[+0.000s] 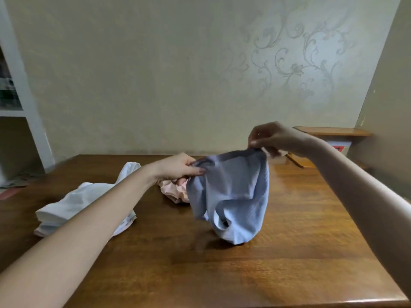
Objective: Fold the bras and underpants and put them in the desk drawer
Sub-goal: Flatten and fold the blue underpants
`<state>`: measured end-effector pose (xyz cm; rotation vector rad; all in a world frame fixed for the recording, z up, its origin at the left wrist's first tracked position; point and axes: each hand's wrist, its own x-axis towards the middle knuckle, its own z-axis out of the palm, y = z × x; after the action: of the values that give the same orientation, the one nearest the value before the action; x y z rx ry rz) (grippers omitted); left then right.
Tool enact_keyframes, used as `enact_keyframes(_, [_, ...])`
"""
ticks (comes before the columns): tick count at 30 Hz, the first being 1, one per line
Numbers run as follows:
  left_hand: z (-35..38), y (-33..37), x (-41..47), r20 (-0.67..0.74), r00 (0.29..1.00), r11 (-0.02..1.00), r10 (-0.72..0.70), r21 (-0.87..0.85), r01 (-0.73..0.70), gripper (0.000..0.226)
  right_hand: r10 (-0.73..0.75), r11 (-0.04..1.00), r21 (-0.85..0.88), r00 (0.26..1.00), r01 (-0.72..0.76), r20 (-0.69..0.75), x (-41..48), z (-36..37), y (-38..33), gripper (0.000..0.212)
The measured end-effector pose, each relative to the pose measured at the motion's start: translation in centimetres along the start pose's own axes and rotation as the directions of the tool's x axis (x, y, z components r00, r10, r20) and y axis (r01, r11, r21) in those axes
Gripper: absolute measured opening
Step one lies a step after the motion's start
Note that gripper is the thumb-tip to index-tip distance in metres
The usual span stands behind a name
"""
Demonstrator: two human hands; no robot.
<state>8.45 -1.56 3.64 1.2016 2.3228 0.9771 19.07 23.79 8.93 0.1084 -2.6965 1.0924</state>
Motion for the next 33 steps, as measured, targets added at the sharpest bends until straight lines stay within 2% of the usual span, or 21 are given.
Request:
enact_keyframes(2, [0.1,0.8,0.6,-0.085,0.995,0.995,0.055,-0.073,-0.061,0.021,0.088,0.996,0.007,0.979,-0.091,0.185,0.0,1.7,-0.5,0.014])
enact_keyframes(3, [0.2,1.2,0.9,-0.109,0.991,0.992,0.077,-0.089,-0.087,0.022,0.112,0.994,-0.037,0.966,-0.107,0.234,0.1,2.6,-0.5,0.017])
enact_keyframes(5, [0.2,1.7,1.1,-0.132,0.987,0.988,0.094,-0.108,-0.109,0.025,0.109,0.980,-0.186,0.966,-0.065,0.234,0.4,3.6,-0.1,0.012])
enact_keyframes(6, [0.1,1.7,1.1,-0.134,0.987,0.988,0.091,-0.113,-0.106,0.027,0.083,0.974,-0.224,0.977,-0.039,0.194,0.4,3.7,0.1,0.009])
enact_keyframes(7, [-0.1,1.5,1.0,-0.133,0.988,0.990,0.083,-0.105,-0.097,0.029,0.049,0.981,-0.192,0.988,-0.021,0.143,0.3,3.4,0.3,0.007])
enact_keyframes(9, [-0.9,0.3,0.8,-0.121,0.992,0.999,0.042,-0.001,-0.043,0.034,-0.031,0.996,0.090,0.998,0.026,0.056,-0.6,1.8,0.6,0.007])
enact_keyframes(10, [-1.3,-0.5,0.6,-0.117,0.993,0.995,0.010,0.100,0.002,0.037,-0.075,0.958,0.277,0.997,0.066,0.021,-1.3,0.9,0.7,0.005])
enact_keyframes(12, [-1.9,-2.3,0.3,-0.137,0.989,0.959,-0.061,0.267,0.096,0.043,-0.136,0.823,0.552,0.990,0.132,-0.035,-2.5,-0.8,1.1,0.014])
enact_keyframes(14, [-2.1,-3.3,-0.1,-0.196,0.980,0.935,-0.046,0.336,0.111,0.046,-0.132,0.747,0.652,0.990,0.133,-0.051,-3.2,-1.5,1.8,0.032])
enact_keyframes(17, [-2.7,-3.7,-0.7,-0.274,0.955,0.921,0.117,0.389,-0.001,0.043,-0.068,0.808,0.584,0.997,0.078,-0.039,-3.9,-1.1,2.7,0.029])
enact_keyframes(19, [-3.3,-3.6,-1.1,-0.289,0.932,0.943,0.220,0.307,-0.127,0.042,-0.047,0.894,0.446,0.999,0.047,-0.012,-4.6,-1.0,3.0,0.025])
enact_keyframes(21, [-3.7,-3.0,-1.8,-0.288,0.919,0.963,0.269,0.096,-0.252,0.037,-0.043,0.923,0.383,0.999,0.046,-0.017,-5.1,-1.1,3.1,0.026])
enact_keyframes(23, [-3.8,-2.2,-2.6,-0.257,0.926,0.945,0.277,-0.104,-0.311,0.040,-0.044,0.874,0.482,0.998,0.064,-0.055,-5.6,-1.3,3.5,0.033])
enact_keyframes(26, [-3.6,-1.5,-3.2,-0.232,0.938,0.908,0.258,-0.273,-0.318,0.043,-0.086,0.736,0.664,0.992,0.128,-0.095,-6.1,-1.8,3.6,0.024])
enact_keyframes(30, [-3.4,-1.1,-3.7,-0.382,0.892,0.816,0.241,-0.417,-0.399,0.039,-0.127,0.780,0.601,0.984,0.176,-0.124,-6.3,-2.3,4.0,0.028])
enact_keyframes(33, [-3.7,-0.5,-4.2,-0.464,0.855,0.741,0.233,-0.485,-0.465,0.040,-0.143,0.765,0.617,0.982,0.187,-0.120,-6.6,-2.8,3.4,0.026])
